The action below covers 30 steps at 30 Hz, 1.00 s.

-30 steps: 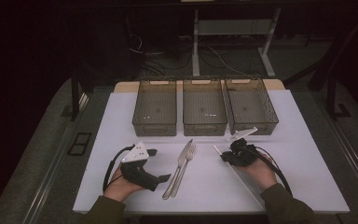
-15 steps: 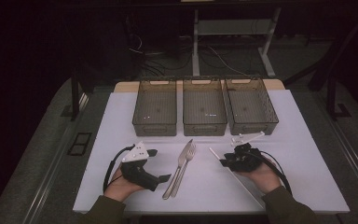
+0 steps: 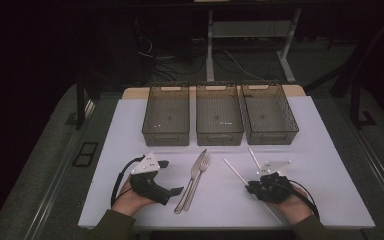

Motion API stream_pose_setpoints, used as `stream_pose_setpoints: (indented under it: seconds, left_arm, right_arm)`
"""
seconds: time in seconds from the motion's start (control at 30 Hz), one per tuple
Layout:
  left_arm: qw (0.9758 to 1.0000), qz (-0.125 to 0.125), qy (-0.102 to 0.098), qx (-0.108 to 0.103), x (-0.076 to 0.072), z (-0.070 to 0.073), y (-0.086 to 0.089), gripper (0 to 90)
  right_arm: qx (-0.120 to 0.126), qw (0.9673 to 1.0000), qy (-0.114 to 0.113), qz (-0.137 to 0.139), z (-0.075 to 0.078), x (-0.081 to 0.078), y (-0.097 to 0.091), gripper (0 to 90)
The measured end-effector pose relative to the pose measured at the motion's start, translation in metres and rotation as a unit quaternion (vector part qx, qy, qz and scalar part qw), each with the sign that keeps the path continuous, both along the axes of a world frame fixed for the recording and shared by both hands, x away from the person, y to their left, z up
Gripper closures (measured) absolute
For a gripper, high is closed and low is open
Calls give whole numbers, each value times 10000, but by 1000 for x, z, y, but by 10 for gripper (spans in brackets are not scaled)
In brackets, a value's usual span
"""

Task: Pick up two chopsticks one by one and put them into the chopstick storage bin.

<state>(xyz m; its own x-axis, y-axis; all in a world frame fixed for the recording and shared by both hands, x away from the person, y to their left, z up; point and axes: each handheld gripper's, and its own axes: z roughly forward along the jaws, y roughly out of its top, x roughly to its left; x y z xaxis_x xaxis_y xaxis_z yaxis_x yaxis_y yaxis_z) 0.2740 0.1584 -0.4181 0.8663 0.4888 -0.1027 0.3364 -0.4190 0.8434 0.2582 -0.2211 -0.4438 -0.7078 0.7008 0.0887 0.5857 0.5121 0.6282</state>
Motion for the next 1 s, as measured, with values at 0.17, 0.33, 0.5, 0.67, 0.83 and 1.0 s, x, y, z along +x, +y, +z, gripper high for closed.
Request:
stream_pose_setpoints:
  seconds: [0.17,0.33,0.5,0.67,0.83,1.0]
  left_arm:
    - [10000,14,29,-3,0,-1,-1,0]
    - [10000,-2,31,23,0,-1,-2,0]
    - [10000,-4,26,21,0,-1,-1,0]
    - [10000,-27,23,43,0,-1,-2,0]
    - [10000,-28,22,34,0,-1,-2,0]
    - [10000,-9,21,-3,0,0,-1,0]
  right_arm:
    - [48,9999,-47,-142,-2,-3,0,832]
    - [31,9997,-74,-211,-2,-4,1,847]
    - [14,9998,-79,-164,-1,-3,2,851]
    - [8,9997,-168,-164,-3,-4,2,843]
    - [37,9995,-175,-268,-3,-6,2,851]
    - [249,9992,-151,-277,5,-3,2,851]
